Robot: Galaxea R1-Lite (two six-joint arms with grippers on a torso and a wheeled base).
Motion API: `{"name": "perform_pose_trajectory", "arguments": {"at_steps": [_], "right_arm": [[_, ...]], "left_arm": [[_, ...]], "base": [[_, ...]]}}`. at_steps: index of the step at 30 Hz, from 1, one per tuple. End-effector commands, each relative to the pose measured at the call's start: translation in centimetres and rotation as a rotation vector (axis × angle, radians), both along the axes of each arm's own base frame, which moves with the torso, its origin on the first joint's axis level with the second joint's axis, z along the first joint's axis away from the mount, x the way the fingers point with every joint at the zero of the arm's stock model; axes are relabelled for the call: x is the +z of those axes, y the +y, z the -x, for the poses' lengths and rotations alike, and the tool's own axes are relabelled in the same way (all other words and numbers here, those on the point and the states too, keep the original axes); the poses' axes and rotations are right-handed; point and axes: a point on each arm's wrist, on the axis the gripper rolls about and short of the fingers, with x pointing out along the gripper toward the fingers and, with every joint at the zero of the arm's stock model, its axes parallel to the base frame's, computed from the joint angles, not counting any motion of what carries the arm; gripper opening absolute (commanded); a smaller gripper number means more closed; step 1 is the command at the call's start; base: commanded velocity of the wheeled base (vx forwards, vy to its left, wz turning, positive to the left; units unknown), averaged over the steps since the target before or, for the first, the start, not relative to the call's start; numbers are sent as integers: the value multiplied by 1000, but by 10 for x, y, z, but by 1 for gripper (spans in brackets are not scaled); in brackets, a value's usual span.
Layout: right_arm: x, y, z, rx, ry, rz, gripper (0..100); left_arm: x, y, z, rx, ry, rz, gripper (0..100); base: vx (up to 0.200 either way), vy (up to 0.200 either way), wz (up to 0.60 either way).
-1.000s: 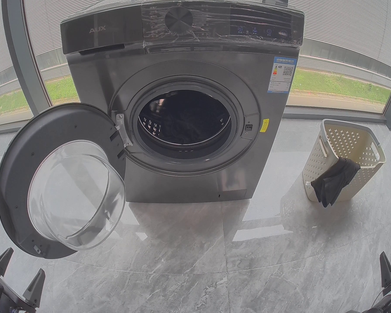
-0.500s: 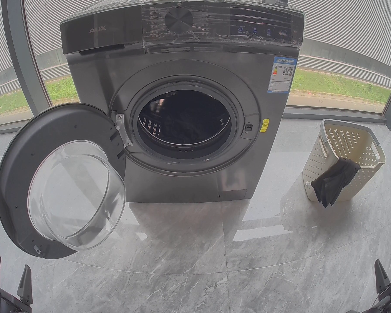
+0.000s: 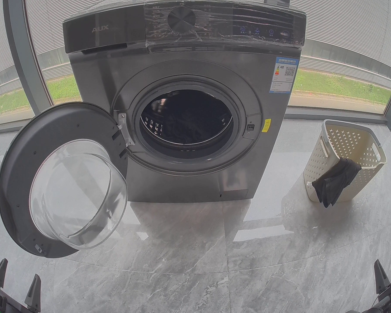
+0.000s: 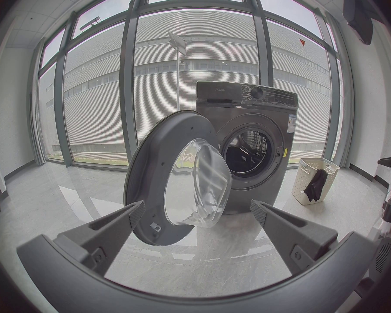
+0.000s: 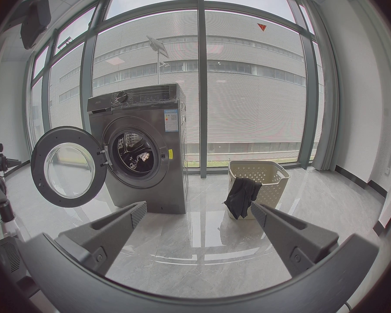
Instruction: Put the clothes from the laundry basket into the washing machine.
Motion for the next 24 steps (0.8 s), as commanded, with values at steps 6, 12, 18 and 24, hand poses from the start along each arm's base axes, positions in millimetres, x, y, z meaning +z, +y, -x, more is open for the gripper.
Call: {"name": "perform_pose_trajectory", "arguments": {"at_steps": [6, 12, 18, 24], "right_arm": [[-5, 0, 0, 0, 5, 1, 100], [-5, 0, 0, 0, 5, -1, 100], [-5, 0, 0, 0, 5, 1, 100], [-5, 0, 0, 0, 5, 1, 100]], "left_arm": [[-5, 0, 0, 6, 2, 14, 100], [-5, 0, 0, 6, 1, 21, 100], [-5, 0, 0, 8, 1, 21, 100], [-5, 0, 0, 6, 0, 22, 100]], "base": [[0, -200, 0], [0, -200, 0], [0, -200, 0], [0, -200, 0]]}}
